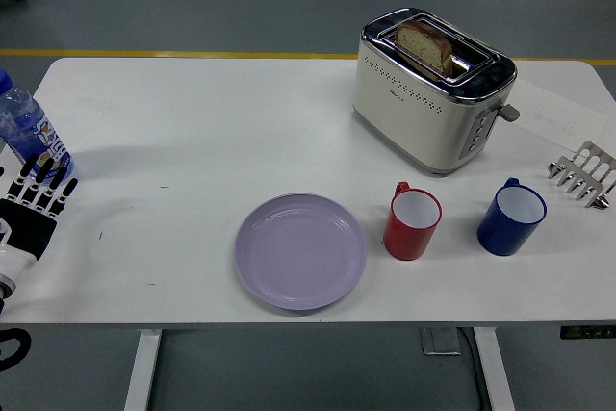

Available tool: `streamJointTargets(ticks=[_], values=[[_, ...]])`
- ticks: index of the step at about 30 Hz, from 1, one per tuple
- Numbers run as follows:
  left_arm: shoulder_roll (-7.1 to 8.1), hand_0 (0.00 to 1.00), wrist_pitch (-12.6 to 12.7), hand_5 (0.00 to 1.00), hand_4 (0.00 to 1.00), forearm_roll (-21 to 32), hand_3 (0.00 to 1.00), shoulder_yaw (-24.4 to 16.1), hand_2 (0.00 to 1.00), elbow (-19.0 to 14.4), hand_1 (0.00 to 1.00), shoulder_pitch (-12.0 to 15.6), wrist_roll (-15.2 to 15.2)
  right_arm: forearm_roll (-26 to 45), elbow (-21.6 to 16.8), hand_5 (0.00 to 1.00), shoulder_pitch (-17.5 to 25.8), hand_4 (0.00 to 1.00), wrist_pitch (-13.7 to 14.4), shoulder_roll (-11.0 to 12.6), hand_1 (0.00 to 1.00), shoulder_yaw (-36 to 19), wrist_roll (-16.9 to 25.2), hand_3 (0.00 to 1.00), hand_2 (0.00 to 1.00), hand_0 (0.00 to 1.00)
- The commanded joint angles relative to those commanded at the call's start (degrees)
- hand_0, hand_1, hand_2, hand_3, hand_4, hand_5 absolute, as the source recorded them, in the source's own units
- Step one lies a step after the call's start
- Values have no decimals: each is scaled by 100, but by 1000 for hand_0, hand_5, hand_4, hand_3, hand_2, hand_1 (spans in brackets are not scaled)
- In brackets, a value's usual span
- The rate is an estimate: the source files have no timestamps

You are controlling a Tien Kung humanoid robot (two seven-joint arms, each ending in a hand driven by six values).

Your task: Push plate across desktop

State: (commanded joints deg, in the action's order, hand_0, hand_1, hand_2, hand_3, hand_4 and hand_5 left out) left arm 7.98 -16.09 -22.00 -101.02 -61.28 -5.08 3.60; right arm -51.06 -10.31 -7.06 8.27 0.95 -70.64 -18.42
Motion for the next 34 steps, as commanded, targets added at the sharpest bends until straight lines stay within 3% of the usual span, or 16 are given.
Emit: streamJointTargets(ticks=[34], values=[[-20, 542, 11, 998, 509, -32, 648, -45, 644, 78, 652, -20, 40, -99, 0, 328, -31, 183, -8, 1, 478, -69, -23, 545, 580, 516]])
